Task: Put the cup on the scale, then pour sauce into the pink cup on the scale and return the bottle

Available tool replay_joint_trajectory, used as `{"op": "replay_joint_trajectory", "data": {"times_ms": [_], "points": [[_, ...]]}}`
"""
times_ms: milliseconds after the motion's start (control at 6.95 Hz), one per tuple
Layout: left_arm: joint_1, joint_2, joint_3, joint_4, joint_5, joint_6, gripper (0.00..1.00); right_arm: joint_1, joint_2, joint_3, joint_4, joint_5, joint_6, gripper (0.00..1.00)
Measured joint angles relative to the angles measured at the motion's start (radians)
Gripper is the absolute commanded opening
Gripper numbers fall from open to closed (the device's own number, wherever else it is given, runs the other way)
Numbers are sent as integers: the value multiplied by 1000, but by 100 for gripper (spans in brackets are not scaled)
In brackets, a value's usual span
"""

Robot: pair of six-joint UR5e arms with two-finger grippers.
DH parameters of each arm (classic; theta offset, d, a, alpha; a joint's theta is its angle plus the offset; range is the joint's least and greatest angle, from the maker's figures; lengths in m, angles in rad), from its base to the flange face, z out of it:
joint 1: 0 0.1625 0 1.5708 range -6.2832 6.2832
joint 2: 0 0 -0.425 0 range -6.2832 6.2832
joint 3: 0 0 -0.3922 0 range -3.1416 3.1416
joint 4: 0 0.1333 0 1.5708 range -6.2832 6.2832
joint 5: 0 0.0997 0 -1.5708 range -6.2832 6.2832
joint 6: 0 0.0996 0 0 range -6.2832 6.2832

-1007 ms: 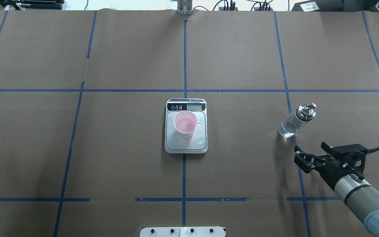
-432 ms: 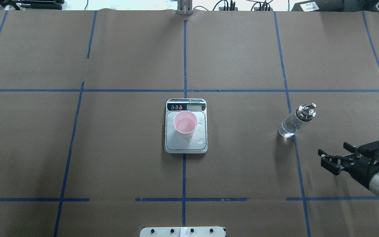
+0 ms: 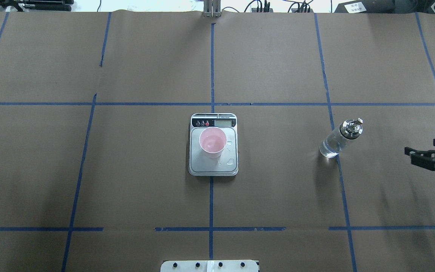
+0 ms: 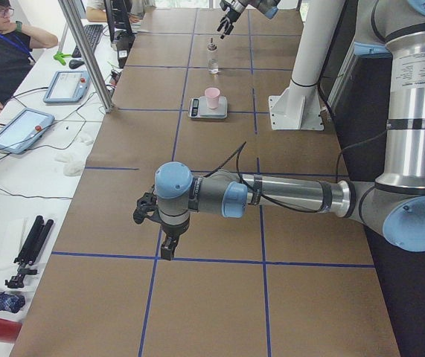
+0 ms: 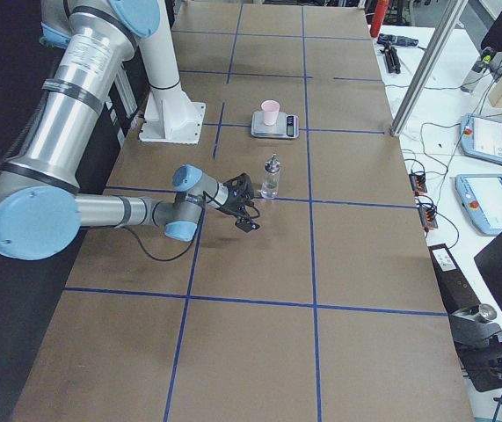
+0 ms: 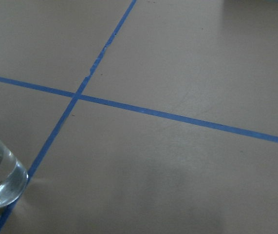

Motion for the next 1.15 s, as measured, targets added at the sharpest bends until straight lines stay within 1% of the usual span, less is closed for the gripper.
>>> {"op": "replay_joint_trajectory", "data": {"times_ms": [144, 288, 432, 576, 719, 863, 1007, 1151], "points": [[0, 0, 0, 0, 0, 0, 100, 231, 17, 3, -58, 240, -121, 100], [0, 0, -1, 0, -1, 0, 100, 445, 51, 10, -166, 456, -262, 100], [0, 1, -5, 2, -1, 0, 100, 591, 81, 26, -297, 601, -379, 100], [0, 1, -10, 5, -1, 0, 100, 659, 109, 47, -448, 664, -483, 100], [0, 1, -13, 9, 0, 0, 100, 687, 152, 56, -633, 680, -615, 100], [0, 2, -14, 10, 0, 0, 100, 705, 228, 52, -870, 662, -742, 100], [0, 2, -14, 10, 0, 0, 100, 726, 337, 28, -1164, 618, -832, 100], [0, 2, -14, 10, 0, 0, 100, 737, 402, -16, -1353, 589, -880, 100]]}}
